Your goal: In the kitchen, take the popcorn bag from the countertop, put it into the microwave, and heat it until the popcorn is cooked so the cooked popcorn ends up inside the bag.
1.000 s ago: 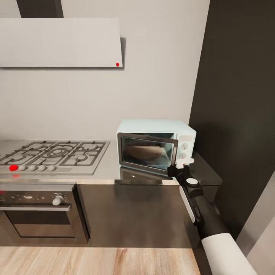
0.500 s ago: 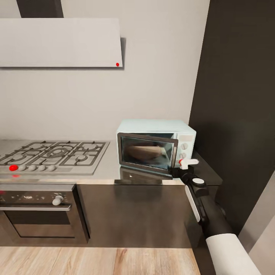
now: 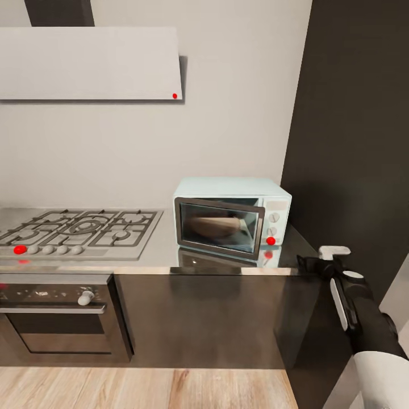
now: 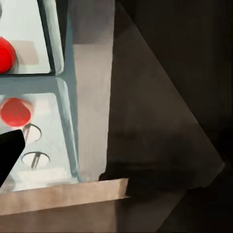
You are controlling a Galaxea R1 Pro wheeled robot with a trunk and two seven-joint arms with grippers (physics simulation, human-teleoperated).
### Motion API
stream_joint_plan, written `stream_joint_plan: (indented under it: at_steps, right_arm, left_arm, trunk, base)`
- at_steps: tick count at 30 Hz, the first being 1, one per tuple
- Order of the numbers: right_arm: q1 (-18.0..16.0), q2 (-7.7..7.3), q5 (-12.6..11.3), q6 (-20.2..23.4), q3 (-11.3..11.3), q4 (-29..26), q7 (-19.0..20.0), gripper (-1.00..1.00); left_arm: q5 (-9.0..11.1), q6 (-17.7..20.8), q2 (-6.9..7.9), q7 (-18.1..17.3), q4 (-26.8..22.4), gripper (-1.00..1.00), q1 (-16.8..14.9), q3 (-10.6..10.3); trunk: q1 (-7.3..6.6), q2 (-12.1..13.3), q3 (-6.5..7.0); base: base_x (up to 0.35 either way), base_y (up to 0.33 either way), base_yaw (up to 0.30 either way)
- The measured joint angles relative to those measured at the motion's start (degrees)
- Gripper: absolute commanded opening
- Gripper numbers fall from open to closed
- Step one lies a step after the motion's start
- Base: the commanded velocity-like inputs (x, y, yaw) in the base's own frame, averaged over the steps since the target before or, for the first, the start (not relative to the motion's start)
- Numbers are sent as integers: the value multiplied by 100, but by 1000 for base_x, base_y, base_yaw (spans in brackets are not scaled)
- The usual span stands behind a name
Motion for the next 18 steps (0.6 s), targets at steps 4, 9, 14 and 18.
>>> stream_joint_plan:
  at_steps: [4,9,14,18]
  right_arm:
    - [0,36,-11,-14,-133,-52,13,100]
    - [1,199,7,-52,29,-154,173,100]
    - [0,288,-4,-57,191,-216,203,100]
    - [0,298,-10,-58,277,-220,195,100]
  left_arm:
    - [0,0,0,0,0,100,0,0]
    - [5,-12,2,-16,0,100,-1,8]
    - [18,-29,2,-1,-8,100,0,15]
    - [18,-27,8,0,-8,100,0,16]
  trunk:
    - [0,0,0]
    - [0,0,0]
    - [-1,0,0]
    - [-3,0,0]
  base:
    - [0,0,0]
    - [0,0,0]
    - [69,0,0]
    - [288,0,0]
